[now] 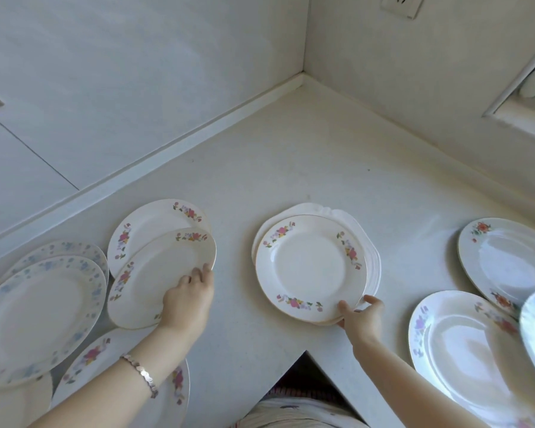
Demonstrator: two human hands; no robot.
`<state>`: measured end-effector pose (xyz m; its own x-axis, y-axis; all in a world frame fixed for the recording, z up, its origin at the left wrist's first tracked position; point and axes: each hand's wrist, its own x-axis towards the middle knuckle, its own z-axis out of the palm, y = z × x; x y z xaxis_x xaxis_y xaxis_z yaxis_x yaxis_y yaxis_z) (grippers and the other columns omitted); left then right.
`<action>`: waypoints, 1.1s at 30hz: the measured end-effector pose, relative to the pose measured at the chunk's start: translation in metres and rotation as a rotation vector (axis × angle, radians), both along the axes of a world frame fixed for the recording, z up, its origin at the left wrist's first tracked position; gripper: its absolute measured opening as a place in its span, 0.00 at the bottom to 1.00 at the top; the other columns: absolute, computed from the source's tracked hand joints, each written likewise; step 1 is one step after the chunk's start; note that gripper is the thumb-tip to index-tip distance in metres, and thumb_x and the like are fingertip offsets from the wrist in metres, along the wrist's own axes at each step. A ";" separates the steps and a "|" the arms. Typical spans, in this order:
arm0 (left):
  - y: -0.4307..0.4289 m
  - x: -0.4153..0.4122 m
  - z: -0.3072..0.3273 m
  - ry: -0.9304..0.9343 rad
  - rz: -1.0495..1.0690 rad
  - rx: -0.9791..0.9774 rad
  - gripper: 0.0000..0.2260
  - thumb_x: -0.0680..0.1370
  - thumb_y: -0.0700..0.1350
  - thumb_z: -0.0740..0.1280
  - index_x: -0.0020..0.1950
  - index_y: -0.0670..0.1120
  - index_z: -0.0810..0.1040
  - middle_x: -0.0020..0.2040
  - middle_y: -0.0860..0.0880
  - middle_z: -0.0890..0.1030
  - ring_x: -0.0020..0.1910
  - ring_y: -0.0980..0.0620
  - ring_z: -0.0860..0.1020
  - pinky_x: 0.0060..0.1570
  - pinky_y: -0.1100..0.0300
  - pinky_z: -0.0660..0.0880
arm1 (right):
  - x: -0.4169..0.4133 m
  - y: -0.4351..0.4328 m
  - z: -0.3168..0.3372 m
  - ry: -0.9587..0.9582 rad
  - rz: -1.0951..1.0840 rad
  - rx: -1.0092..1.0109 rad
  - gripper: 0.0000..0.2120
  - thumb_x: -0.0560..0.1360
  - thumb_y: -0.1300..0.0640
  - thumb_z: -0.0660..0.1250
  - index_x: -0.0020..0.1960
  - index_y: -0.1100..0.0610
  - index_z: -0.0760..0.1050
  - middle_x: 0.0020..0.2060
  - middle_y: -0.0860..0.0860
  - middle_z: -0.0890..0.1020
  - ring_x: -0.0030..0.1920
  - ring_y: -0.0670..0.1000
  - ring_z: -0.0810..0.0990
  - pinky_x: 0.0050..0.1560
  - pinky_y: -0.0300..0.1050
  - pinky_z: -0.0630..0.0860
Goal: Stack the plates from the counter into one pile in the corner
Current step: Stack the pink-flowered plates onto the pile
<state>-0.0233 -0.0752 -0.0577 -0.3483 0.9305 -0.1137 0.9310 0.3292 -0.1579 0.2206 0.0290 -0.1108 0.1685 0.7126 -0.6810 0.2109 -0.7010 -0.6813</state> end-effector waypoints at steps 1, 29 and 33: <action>-0.001 -0.001 0.001 0.012 -0.022 0.005 0.32 0.37 0.30 0.76 0.42 0.34 0.83 0.30 0.41 0.82 0.20 0.46 0.78 0.14 0.66 0.68 | 0.000 0.001 0.000 -0.001 0.000 -0.003 0.26 0.74 0.62 0.66 0.67 0.55 0.57 0.54 0.59 0.74 0.54 0.63 0.78 0.57 0.59 0.76; 0.051 0.020 0.094 -0.103 -0.967 0.719 0.15 0.81 0.37 0.55 0.53 0.43 0.82 0.48 0.45 0.86 0.47 0.49 0.84 0.46 0.56 0.81 | -0.047 0.068 0.121 0.782 0.099 -0.198 0.09 0.75 0.69 0.58 0.52 0.64 0.74 0.41 0.58 0.82 0.36 0.54 0.84 0.33 0.44 0.82; 0.071 0.009 0.041 -0.266 -0.709 0.553 0.18 0.82 0.52 0.49 0.66 0.46 0.69 0.66 0.45 0.75 0.67 0.48 0.68 0.68 0.57 0.61 | 0.001 0.085 0.116 0.667 -0.063 0.114 0.15 0.72 0.71 0.63 0.55 0.59 0.74 0.41 0.53 0.85 0.33 0.48 0.84 0.34 0.44 0.82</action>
